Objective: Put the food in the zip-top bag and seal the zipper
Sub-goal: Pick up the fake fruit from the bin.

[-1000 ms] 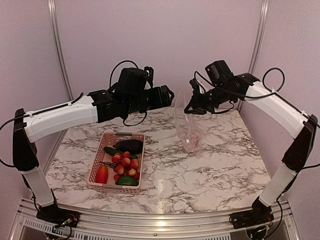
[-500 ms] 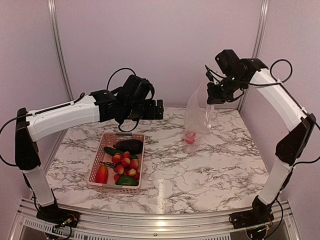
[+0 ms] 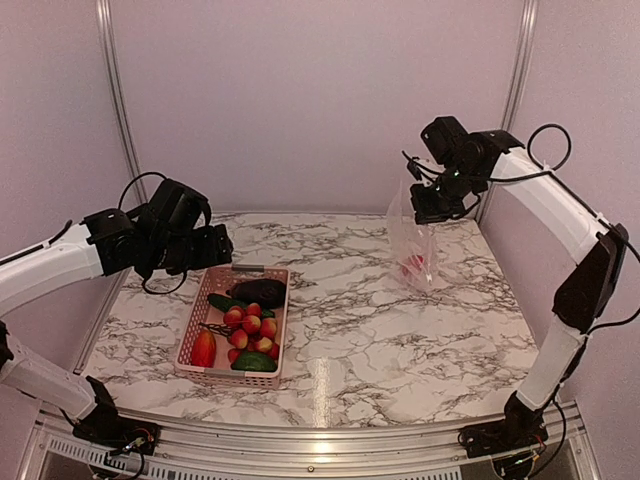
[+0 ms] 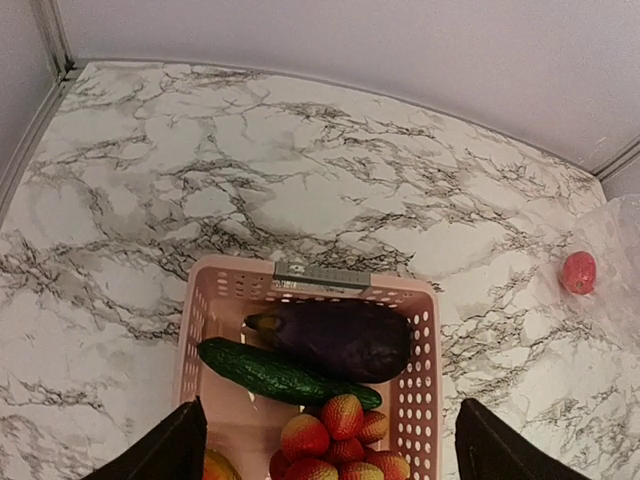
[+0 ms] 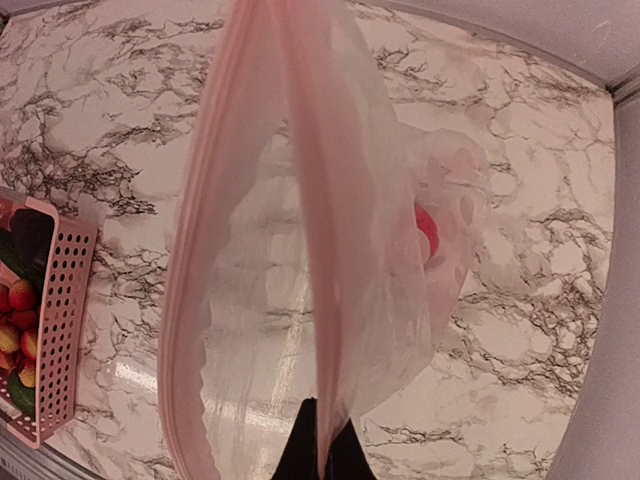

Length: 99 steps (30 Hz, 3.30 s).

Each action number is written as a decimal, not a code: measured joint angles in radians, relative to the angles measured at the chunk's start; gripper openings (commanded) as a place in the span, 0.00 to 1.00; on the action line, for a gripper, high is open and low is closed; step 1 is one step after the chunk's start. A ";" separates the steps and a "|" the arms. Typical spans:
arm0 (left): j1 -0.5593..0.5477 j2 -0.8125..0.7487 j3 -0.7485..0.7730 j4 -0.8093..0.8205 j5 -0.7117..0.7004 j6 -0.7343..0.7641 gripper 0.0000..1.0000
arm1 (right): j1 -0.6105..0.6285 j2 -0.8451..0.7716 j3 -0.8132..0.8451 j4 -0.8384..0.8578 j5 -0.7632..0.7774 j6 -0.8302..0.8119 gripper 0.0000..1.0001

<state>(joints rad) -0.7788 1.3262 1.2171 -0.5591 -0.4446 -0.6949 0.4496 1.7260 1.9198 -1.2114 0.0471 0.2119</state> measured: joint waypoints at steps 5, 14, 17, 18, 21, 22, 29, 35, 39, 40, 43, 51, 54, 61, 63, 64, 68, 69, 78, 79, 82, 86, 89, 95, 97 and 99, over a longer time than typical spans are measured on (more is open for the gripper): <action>0.000 -0.072 -0.141 -0.036 0.053 -0.145 0.78 | 0.099 0.063 -0.015 0.031 -0.020 -0.004 0.00; 0.000 -0.236 -0.343 -0.071 0.130 -0.419 0.66 | 0.147 0.082 -0.018 0.082 -0.104 -0.004 0.00; 0.000 -0.256 -0.393 -0.055 0.161 -0.483 0.64 | 0.154 0.095 -0.018 0.101 -0.134 -0.004 0.00; 0.000 -0.257 -0.409 -0.050 0.170 -0.509 0.63 | 0.156 0.100 -0.018 0.108 -0.143 -0.003 0.00; 0.000 -0.257 -0.430 -0.046 0.181 -0.562 0.61 | 0.159 0.106 -0.022 0.122 -0.161 -0.003 0.00; 0.000 -0.257 -0.431 -0.044 0.182 -0.579 0.60 | 0.159 0.106 -0.024 0.127 -0.164 -0.003 0.00; 0.000 -0.239 -0.436 0.000 0.166 -0.684 0.51 | 0.159 0.105 -0.054 0.150 -0.174 -0.004 0.00; -0.001 -0.151 -0.433 0.025 0.155 -0.742 0.51 | 0.159 0.097 -0.084 0.160 -0.172 -0.004 0.00; -0.011 -0.124 -0.433 0.021 0.148 -0.777 0.50 | 0.159 0.071 -0.100 0.164 -0.169 -0.004 0.00; -0.015 -0.125 -0.433 0.021 0.147 -0.787 0.50 | 0.159 0.064 -0.105 0.166 -0.169 -0.004 0.00; -0.021 -0.125 -0.434 0.022 0.147 -0.817 0.48 | 0.159 0.043 -0.123 0.171 -0.166 -0.003 0.00; -0.022 -0.114 -0.478 0.089 0.134 -0.836 0.44 | 0.159 0.013 -0.163 0.179 -0.155 0.000 0.00; -0.024 -0.103 -0.504 0.119 0.131 -0.845 0.41 | 0.159 0.010 -0.164 0.179 -0.153 0.003 0.00; -0.027 -0.090 -0.519 0.186 0.114 -0.836 0.25 | 0.159 0.009 -0.164 0.180 -0.153 0.019 0.00; -0.027 -0.081 -0.519 0.201 0.107 -0.829 0.22 | 0.159 0.009 -0.164 0.180 -0.153 0.023 0.00; -0.027 -0.076 -0.519 0.206 0.104 -0.826 0.22 | 0.159 0.009 -0.164 0.180 -0.153 0.024 0.00; -0.027 -0.061 -0.519 0.222 0.098 -0.816 0.17 | 0.159 0.009 -0.164 0.180 -0.153 0.025 0.00; -0.027 -0.059 -0.519 0.224 0.095 -0.813 0.14 | 0.159 0.009 -0.164 0.180 -0.153 0.026 0.00; -0.026 -0.032 -0.494 0.248 0.052 -0.720 0.00 | 0.159 0.005 -0.172 0.179 -0.150 0.027 0.00; -0.026 -0.026 -0.486 0.249 0.047 -0.704 0.00 | 0.159 0.005 -0.172 0.179 -0.150 0.027 0.00; -0.026 -0.009 -0.447 0.251 0.032 -0.641 0.00 | 0.159 0.005 -0.172 0.177 -0.147 0.027 0.00; -0.027 0.011 -0.362 0.237 0.017 -0.526 0.00 | 0.159 0.005 -0.169 0.156 -0.134 0.026 0.00; -0.027 0.020 -0.266 0.231 0.010 -0.414 0.00 | 0.159 0.005 -0.152 0.128 -0.116 0.024 0.00; -0.027 0.021 -0.093 0.244 0.018 -0.204 0.00 | 0.159 -0.003 -0.116 0.072 -0.053 0.023 0.00; -0.026 0.021 -0.043 0.254 0.032 -0.147 0.00 | 0.148 -0.012 -0.116 0.046 -0.019 0.023 0.00; -0.027 0.022 -0.001 0.263 0.051 -0.101 0.00 | 0.127 -0.028 -0.116 0.018 0.007 0.024 0.00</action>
<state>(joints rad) -0.8055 1.3483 1.2160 -0.2958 -0.3935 -0.7959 0.5766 1.6981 1.8042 -1.1934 0.0540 0.2356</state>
